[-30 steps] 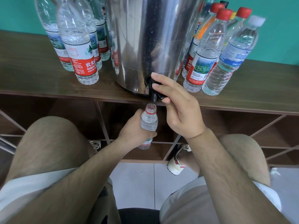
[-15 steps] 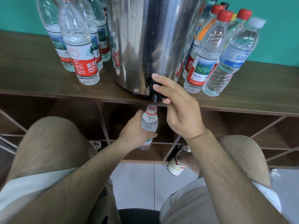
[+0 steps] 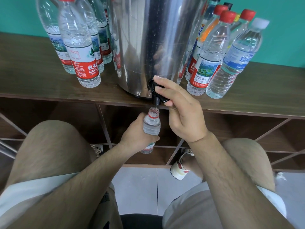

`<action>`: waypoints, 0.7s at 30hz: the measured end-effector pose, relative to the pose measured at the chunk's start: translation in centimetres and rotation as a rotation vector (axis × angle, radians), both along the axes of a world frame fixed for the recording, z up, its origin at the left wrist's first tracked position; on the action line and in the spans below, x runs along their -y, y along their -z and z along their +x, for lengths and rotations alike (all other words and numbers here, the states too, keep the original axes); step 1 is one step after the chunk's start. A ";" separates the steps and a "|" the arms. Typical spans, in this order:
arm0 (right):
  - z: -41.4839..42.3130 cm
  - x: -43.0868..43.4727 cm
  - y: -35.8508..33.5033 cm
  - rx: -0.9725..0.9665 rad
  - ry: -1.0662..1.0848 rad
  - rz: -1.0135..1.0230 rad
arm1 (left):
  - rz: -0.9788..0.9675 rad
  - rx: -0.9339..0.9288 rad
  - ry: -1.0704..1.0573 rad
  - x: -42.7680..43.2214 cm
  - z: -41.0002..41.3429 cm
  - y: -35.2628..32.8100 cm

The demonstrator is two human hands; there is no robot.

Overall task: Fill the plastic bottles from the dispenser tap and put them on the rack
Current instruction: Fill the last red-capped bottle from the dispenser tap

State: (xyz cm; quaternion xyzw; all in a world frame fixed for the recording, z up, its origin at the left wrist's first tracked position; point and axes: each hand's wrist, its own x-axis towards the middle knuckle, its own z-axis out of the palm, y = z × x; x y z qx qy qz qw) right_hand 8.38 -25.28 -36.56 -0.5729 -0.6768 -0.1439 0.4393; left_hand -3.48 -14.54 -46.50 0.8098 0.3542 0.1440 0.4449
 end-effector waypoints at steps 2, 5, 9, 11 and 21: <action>0.0 0.0 0.0 -0.003 -0.002 0.002 | 0.008 -0.002 -0.002 0.0 0.0 0.0; 0.0 0.1 -0.1 -0.005 -0.006 0.009 | -0.007 0.007 -0.005 0.0 -0.1 -0.1; -0.1 0.0 -0.1 -0.015 -0.010 0.022 | -0.039 0.022 -0.007 0.1 -0.2 -0.3; -0.2 0.0 -0.1 -0.022 -0.010 0.026 | -0.029 0.016 -0.005 0.1 -0.2 -0.4; -0.6 -0.1 -0.8 -0.047 -0.003 0.034 | -0.042 0.018 -0.003 0.4 -0.4 -1.0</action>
